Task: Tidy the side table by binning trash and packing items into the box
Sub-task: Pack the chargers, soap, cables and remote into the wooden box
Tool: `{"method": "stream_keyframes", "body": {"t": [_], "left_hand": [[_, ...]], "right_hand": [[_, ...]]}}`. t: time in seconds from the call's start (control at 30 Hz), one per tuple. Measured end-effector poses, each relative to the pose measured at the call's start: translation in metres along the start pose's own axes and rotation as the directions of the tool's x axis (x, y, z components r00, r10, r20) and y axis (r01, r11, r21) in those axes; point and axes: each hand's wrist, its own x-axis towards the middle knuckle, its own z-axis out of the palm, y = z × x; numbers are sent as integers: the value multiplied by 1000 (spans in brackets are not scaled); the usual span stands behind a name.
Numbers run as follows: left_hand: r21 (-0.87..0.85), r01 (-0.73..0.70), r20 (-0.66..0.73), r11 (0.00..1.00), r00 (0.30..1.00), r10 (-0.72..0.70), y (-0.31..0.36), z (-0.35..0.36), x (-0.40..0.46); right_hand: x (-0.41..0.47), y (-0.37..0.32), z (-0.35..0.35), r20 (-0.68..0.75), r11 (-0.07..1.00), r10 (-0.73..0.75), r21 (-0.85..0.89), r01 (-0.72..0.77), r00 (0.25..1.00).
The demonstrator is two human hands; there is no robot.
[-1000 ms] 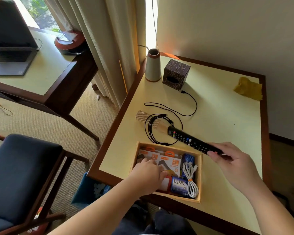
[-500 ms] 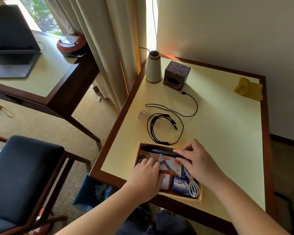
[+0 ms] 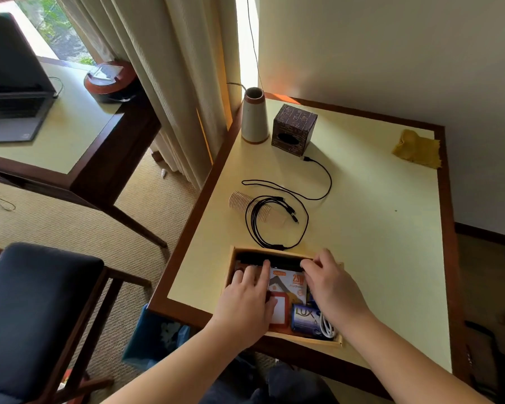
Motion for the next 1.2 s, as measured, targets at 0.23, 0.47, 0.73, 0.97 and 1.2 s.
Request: {"method": "stream_keyframes", "body": {"t": [0.23, 0.47, 0.73, 0.97, 1.2], "left_hand": [[53, 18, 38, 998, 999, -20, 10, -4, 4], [108, 4, 38, 994, 999, -8, 10, -6, 9], [116, -15, 25, 993, 1000, 13, 5, -19, 10], [90, -41, 80, 995, 996, 34, -7, -30, 5], [68, -71, 59, 995, 996, 67, -16, -32, -13]], "right_hand": [[2, -2, -1, 81, 1000, -21, -11, 22, 997], [10, -6, -10, 198, 996, 14, -88, 4, 980], [47, -16, -40, 55, 1000, 29, -1, -28, 998], [134, -29, -27, 267, 976, 150, 115, -186, 952], [168, -29, 25, 310, 948, 317, -71, -311, 896]]}}
